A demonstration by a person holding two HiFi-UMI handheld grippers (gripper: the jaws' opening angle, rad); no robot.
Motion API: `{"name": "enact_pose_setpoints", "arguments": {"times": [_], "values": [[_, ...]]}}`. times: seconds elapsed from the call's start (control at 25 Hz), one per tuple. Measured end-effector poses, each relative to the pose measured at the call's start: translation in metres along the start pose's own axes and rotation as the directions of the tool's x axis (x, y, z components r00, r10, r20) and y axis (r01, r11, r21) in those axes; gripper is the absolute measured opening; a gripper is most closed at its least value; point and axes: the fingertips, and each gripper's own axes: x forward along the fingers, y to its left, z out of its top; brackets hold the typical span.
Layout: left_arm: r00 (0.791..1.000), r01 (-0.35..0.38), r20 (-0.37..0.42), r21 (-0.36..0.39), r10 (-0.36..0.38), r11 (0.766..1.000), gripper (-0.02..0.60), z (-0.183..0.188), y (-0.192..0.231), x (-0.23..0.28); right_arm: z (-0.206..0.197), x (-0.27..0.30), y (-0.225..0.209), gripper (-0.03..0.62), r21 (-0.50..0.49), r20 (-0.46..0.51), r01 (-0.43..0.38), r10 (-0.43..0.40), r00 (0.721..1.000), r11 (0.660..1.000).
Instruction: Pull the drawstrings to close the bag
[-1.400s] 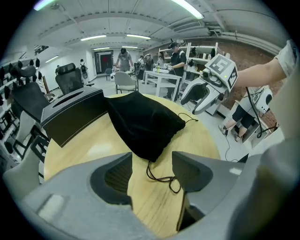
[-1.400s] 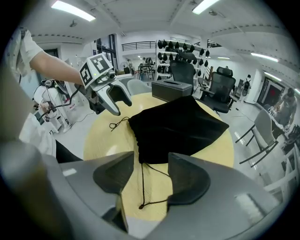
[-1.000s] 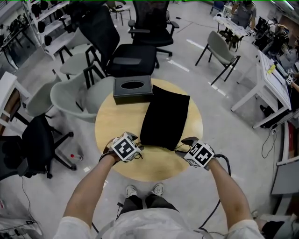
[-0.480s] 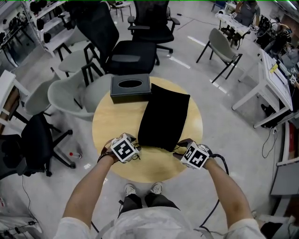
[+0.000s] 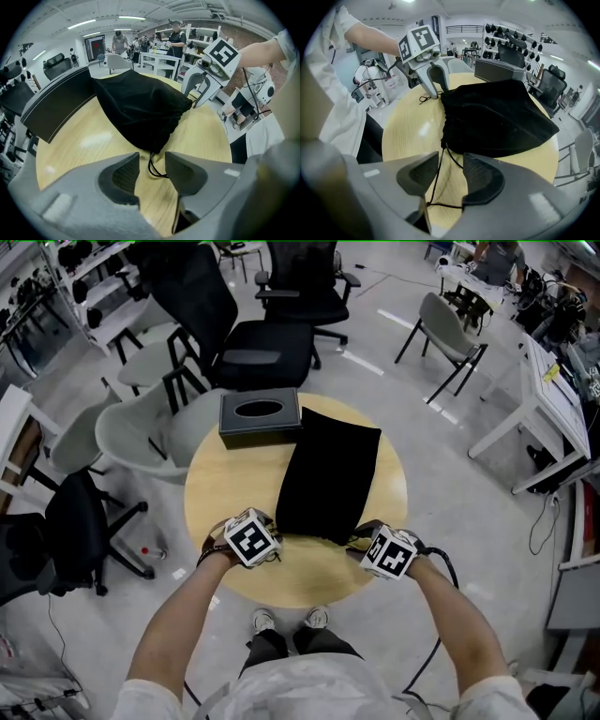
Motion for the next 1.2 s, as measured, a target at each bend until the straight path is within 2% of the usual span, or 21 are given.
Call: {"name": "enact_pose_setpoints", "arguments": {"times": [0.16,0.4,0.8,0.96,1.2], "values": [[1.0,0.006,-0.023,-0.004,-0.006,1.0,0.141,-0.0001,-0.0016,-0.0042,-0.0004,-0.0023,0.0002,0.156,0.022,-0.001,-0.001,0.001,1.0,1.0],[0.998,0.007,-0.059,-0.01,-0.007,1.0,0.1,-0.004,-0.0015,-0.0027,0.0012,-0.0014,-0.0004,0.109,0.052,-0.009,0.018,-0.018,1.0,0.998],[0.998,0.032,-0.055,-0.037,-0.034,0.999,0.015,-0.0044,-0.0061,-0.0005,-0.0017,0.0022,-0.0019,0.035,0.112,-0.013,0.054,-0.053,0.999,0.992],[0.999,0.025,-0.038,-0.031,-0.026,0.999,0.006,-0.0044,-0.006,-0.0003,-0.0018,0.0013,-0.0026,0.009,0.144,-0.015,0.075,-0.073,0.997,0.987],[1.0,-0.022,-0.016,-0.043,0.022,0.999,0.005,-0.0083,-0.0075,-0.0015,-0.006,0.0043,-0.0037,0.005,0.185,-0.025,0.122,-0.119,0.993,0.975]]}}
